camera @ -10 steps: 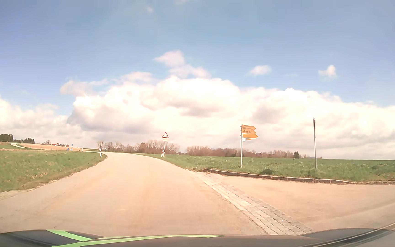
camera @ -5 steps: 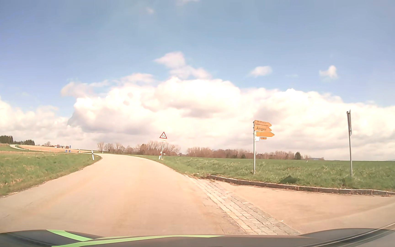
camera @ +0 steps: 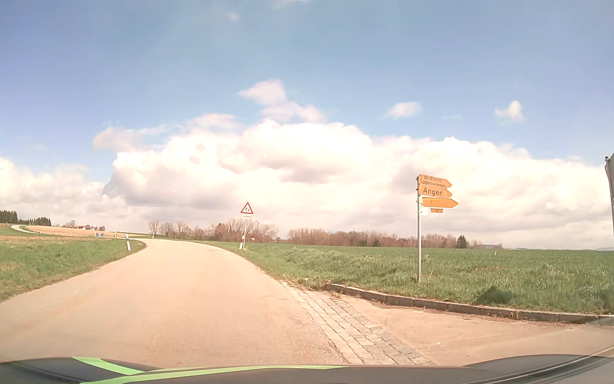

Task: Follow the waypoints while adhering to traffic rules and regulations

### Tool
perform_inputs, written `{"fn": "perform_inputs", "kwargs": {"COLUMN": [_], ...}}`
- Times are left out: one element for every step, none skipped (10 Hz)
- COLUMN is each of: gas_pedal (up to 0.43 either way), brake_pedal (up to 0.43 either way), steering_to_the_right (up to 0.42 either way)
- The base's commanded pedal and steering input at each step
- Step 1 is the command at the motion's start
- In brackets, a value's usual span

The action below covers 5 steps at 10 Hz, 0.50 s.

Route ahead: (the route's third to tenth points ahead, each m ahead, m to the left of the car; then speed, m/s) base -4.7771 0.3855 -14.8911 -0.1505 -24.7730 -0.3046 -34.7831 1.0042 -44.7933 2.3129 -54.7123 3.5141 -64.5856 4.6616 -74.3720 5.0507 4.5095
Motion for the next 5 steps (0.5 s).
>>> {"fn": "perform_inputs", "kwargs": {"gas_pedal": [0.000,0.000,0.000,0.000,0.000], "brake_pedal": [0.177,0.189,0.207,0.220,0.226], "steering_to_the_right": [0.109,0.127,0.130,0.124,0.111]}}
